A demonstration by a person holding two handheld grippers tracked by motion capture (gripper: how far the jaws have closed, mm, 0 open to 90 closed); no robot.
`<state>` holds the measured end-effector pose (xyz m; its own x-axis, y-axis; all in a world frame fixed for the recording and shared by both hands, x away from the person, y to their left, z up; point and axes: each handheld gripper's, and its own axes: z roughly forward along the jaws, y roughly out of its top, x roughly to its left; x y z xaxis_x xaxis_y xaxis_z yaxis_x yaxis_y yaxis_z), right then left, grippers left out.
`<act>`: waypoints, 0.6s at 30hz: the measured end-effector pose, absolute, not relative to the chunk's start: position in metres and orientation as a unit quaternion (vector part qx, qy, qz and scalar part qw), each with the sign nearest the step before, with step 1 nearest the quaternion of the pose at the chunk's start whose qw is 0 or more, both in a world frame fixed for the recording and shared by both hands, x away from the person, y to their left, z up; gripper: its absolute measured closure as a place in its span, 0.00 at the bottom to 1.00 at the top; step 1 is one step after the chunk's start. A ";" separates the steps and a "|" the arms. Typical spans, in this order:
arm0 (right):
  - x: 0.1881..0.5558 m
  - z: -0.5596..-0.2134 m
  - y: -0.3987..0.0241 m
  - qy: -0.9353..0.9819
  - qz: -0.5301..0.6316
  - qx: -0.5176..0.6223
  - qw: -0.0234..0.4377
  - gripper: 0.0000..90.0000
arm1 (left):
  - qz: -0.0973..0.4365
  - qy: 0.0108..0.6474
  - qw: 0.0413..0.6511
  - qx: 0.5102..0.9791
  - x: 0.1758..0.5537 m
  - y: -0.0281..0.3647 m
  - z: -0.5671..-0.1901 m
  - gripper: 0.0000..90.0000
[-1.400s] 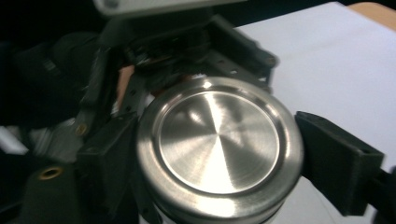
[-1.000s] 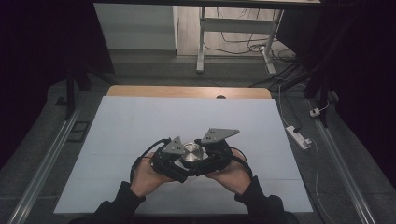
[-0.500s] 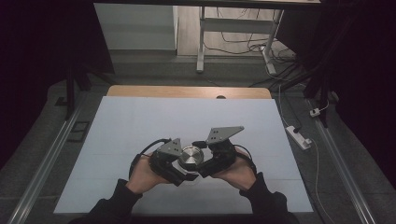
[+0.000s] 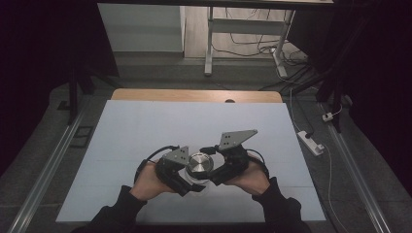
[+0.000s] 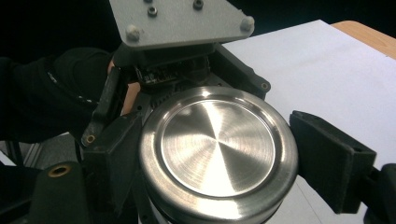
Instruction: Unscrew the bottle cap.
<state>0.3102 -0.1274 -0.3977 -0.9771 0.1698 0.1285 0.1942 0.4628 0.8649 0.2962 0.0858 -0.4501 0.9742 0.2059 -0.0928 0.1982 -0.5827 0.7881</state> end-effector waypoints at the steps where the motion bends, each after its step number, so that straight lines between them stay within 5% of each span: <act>1: 0.310 -0.397 -0.128 -0.854 -0.508 -0.109 0.009 0.22 | 0.006 0.117 0.441 0.890 0.297 0.086 -0.451 0.18; 18: 0.309 -0.395 -0.133 -0.851 -0.512 -0.119 -0.007 0.22 | 0.038 0.154 0.429 0.890 0.307 0.098 -0.456 0.18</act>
<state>0.3093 -0.1325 -0.3953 -0.9715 0.2101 0.1098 0.1953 0.4469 0.8730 0.3070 0.0976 -0.4559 0.9497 0.3063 -0.0651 0.2419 -0.5853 0.7739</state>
